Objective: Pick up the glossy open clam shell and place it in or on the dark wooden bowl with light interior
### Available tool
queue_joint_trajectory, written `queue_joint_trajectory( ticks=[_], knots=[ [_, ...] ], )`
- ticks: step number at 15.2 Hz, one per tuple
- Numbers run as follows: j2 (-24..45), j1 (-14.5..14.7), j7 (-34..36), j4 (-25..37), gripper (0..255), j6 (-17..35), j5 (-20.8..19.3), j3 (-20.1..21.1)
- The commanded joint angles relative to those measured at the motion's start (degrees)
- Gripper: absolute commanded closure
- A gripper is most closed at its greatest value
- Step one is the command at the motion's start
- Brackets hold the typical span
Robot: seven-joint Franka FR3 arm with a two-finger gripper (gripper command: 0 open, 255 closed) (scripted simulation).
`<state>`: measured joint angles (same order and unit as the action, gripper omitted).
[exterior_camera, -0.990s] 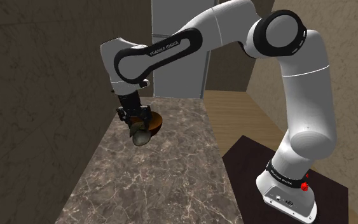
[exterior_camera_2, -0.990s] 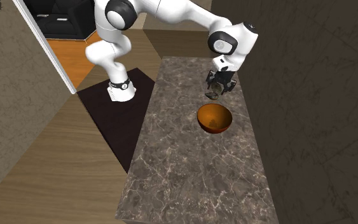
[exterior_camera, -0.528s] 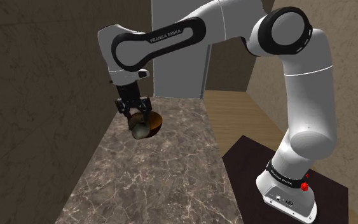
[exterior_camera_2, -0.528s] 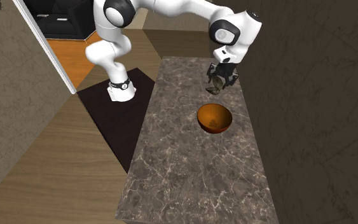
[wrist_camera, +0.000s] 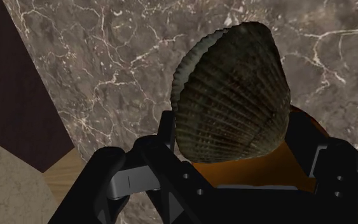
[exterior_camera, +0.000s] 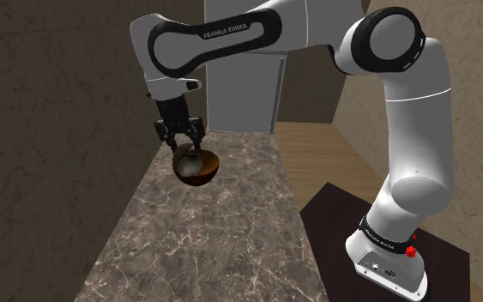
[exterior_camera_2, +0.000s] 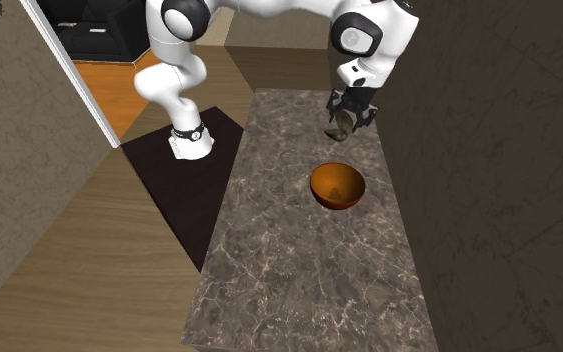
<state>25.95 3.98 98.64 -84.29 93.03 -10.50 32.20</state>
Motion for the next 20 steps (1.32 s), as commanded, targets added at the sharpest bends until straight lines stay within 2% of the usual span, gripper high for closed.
queue_joint_trajectory(
  ticks=[1,7,11,20],
  knots=[
    [1.0,-0.7,-1.5,2.0,255,-1.0,-0.5,-0.6],
    [5.9,-2.9,-7.7,11.1,255,-5.2,-3.0,-3.2],
    [11.3,-3.5,-12.2,20.8,255,-9.4,-5.0,-5.1],
    [11.4,-4.7,-11.6,13.9,255,-2.6,-5.2,-5.3]
  ],
)
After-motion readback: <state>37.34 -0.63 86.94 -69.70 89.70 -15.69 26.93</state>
